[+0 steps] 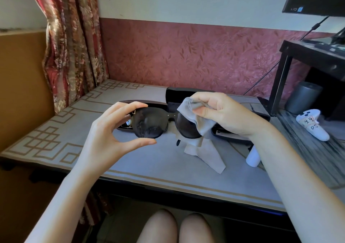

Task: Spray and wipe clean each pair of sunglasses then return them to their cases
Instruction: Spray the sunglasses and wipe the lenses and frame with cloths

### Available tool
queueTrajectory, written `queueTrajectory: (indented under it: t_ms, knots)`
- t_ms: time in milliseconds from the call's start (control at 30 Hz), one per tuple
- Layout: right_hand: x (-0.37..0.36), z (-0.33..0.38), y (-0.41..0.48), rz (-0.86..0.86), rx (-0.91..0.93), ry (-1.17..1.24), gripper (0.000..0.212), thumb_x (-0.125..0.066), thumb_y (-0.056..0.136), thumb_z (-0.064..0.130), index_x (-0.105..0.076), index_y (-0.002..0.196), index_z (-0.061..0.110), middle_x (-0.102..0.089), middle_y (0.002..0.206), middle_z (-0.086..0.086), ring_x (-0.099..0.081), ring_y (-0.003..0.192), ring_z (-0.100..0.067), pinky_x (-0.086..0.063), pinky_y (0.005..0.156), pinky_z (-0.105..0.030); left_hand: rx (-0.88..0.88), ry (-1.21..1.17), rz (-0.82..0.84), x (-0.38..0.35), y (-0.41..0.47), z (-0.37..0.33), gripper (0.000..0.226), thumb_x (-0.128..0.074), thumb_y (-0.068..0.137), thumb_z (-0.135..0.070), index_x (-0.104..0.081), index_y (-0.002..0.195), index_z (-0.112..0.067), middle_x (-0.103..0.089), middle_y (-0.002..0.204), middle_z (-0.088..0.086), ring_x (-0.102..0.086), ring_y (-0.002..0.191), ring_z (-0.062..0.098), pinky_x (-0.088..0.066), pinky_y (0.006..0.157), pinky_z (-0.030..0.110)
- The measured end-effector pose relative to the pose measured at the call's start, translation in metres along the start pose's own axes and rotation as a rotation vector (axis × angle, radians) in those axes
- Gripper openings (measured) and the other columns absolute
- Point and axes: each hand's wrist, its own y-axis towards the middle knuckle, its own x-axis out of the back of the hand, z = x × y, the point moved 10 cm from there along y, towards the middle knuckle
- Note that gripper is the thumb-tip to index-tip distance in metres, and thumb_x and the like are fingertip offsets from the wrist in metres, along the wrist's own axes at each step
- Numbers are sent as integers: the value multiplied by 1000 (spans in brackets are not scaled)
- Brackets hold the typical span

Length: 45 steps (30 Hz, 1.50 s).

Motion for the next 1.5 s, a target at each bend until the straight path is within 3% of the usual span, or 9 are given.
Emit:
queueTrajectory:
  t_ms: [233, 433, 533, 667, 867, 1033, 1133, 1233, 1500]
  knots:
    - [-14, -13, -15, 234, -90, 135, 47, -65, 86, -4, -54, 126, 17, -63, 119, 4, -60, 108, -4, -47, 89, -18, 6, -19, 17, -2, -4, 2, 63, -77, 61, -46, -58, 120, -31, -58, 108, -21, -56, 110, 1, -41, 95, 10]
    - [-19, -17, -9, 169, -166, -147, 42, -86, 68, 8, -64, 102, 18, -70, 99, -1, -67, 93, -15, -53, 84, -36, 4, 4, 32, -7, -3, 1, 63, -77, 62, -48, -59, 119, -29, -59, 105, -15, -57, 106, 8, -43, 95, 16]
    - [-20, -8, -4, 98, -151, -212, 32, -89, 65, 22, -64, 84, 15, -63, 77, 3, -59, 72, -8, -46, 69, -29, 2, 43, 31, -8, -2, 1, 64, -77, 62, -50, -59, 120, -28, -59, 106, -12, -56, 103, 15, -46, 94, 27]
    - [-16, 3, 4, -26, -78, -207, 47, -84, 69, 38, -57, 71, -1, -45, 62, 2, -42, 58, -9, -29, 57, -27, -6, 63, 9, -7, 1, 0, 66, -77, 62, -50, -59, 121, -27, -59, 107, -13, -56, 102, 20, -47, 91, 41]
    - [-14, 4, 10, -85, -22, -166, 53, -63, 86, 48, -62, 71, -3, -37, 63, -13, -36, 60, -19, -27, 60, -32, -3, 60, 1, -7, 1, 3, 66, -76, 63, -50, -58, 122, -27, -58, 109, -12, -56, 103, 21, -48, 91, 47]
    - [-9, -1, 11, -108, -19, -145, 47, -52, 96, 42, -66, 74, 3, -58, 73, -20, -50, 68, -20, -37, 69, -34, -1, 49, 1, -8, 2, 2, 66, -76, 64, -50, -58, 123, -25, -58, 110, -13, -56, 105, 19, -49, 94, 44]
    - [1, -2, 6, -102, -9, -30, 28, -49, 100, 23, -71, 83, 18, -74, 88, 5, -67, 88, -10, -49, 85, -24, 10, 19, -11, -5, 2, 3, 65, -76, 63, -49, -58, 122, -27, -59, 110, -12, -57, 107, 18, -47, 99, 38]
    - [10, -3, 1, -91, 19, 43, 20, -49, 100, 8, -68, 100, 11, -71, 85, 18, -63, 87, 3, -44, 81, -11, 16, -10, -21, -4, 3, 3, 64, -77, 63, -47, -59, 121, -28, -59, 108, -10, -57, 108, 18, -46, 102, 36]
    - [2, -14, -14, 114, -20, 132, 42, -58, 89, -8, -56, 127, 10, -66, 122, 6, -61, 115, -6, -45, 94, -17, 22, -37, -1, -7, 2, 5, 64, -78, 61, -46, -59, 120, -30, -58, 107, -18, -56, 110, 11, -43, 101, 23]
